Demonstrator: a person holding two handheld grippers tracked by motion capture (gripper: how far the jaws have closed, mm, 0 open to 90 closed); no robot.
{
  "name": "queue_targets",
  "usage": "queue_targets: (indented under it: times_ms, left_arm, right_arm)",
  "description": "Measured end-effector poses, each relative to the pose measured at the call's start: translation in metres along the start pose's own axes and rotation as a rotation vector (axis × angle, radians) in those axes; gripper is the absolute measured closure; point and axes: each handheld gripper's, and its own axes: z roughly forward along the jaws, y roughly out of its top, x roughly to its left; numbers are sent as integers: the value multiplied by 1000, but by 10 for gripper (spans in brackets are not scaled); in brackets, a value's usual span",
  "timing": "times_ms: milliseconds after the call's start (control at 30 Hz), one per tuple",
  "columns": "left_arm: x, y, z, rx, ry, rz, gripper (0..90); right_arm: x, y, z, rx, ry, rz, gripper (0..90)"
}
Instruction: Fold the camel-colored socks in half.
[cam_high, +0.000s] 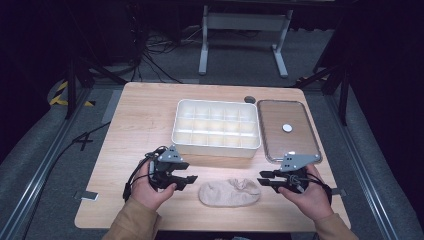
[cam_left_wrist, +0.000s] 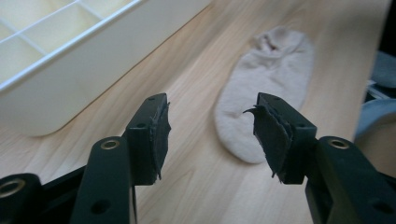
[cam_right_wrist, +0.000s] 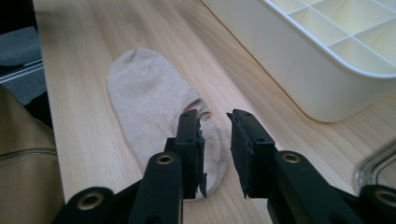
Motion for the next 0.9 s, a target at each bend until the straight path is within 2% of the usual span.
queue_targets:
  times_ms: [67, 100, 133, 233, 267, 433, 600, 767, 867, 900]
  left_arm:
    - [-3, 1, 3, 18, 0, 4, 497]
    - [-7, 3, 5, 37, 21, -2, 500]
    - [-7, 3, 5, 37, 21, -2, 501]
    - [-14, 5, 12, 62, -8, 3, 516]
    - [-16, 6, 14, 75, -3, 13, 518]
    - [-23, 8, 20, 88, -37, 17, 502]
    - [-24, 6, 26, 104, -43, 17, 475]
    - [-24, 5, 33, 158, -57, 2, 483]
    - [-21, 3, 38, 183, -71, -25, 475]
    - [-21, 3, 39, 198, -62, -29, 468]
  right_arm:
    - [1, -1, 2, -1, 15, 1, 771]
    - [2, -2, 3, 0, 21, 2, 779]
    - [2, -2, 3, 0, 21, 2, 779]
    - [5, -2, 9, 0, 38, 2, 850]
    - [5, -2, 12, 5, 34, -8, 872]
    - [12, -2, 24, 23, 63, -18, 889]
    - [19, 0, 35, 25, 96, -22, 874]
    - [25, 0, 43, 23, 115, -33, 900]
    - [29, 0, 51, 21, 127, -34, 900]
    - [30, -1, 54, 31, 133, -35, 900]
